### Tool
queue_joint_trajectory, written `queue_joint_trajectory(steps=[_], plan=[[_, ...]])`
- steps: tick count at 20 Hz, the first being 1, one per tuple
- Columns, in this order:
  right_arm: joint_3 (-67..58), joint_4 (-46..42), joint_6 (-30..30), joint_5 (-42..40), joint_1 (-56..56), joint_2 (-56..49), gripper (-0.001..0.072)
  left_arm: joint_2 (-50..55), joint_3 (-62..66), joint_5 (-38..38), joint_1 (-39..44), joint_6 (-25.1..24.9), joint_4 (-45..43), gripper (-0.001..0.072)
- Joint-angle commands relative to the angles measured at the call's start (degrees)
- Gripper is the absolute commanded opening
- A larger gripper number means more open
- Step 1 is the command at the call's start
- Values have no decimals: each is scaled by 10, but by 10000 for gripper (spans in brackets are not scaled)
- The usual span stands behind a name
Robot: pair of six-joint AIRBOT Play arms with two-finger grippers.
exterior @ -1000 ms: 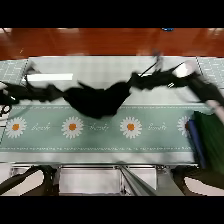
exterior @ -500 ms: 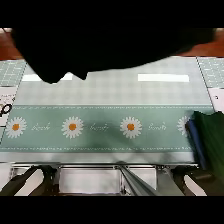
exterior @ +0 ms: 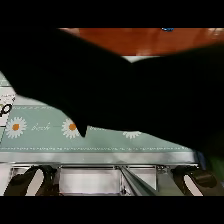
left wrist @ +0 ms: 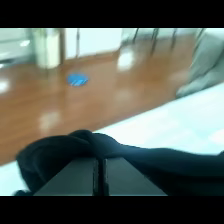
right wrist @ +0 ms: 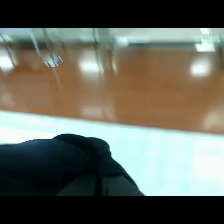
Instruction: Fold the shirts.
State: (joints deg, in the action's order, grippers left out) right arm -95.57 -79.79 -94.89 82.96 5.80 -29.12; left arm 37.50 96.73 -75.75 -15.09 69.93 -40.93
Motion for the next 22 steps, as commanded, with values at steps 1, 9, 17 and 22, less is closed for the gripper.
queue_joint_trajectory(steps=[1, 9, 17, 22], plan=[[59, -35, -37, 102, 0, 43, 26, -70, -17, -28, 84, 84, -249, 19], [355, -29, -50, -34, 0, 19, 25, -59, -291, 9, 110, 136, -296, 19], [325, -29, -8, -278, 0, -399, 25, 311, -326, 238, 107, 133, -226, 19], [154, -27, -13, -295, 0, -618, 26, 501, -206, 267, 108, 133, -194, 19]])
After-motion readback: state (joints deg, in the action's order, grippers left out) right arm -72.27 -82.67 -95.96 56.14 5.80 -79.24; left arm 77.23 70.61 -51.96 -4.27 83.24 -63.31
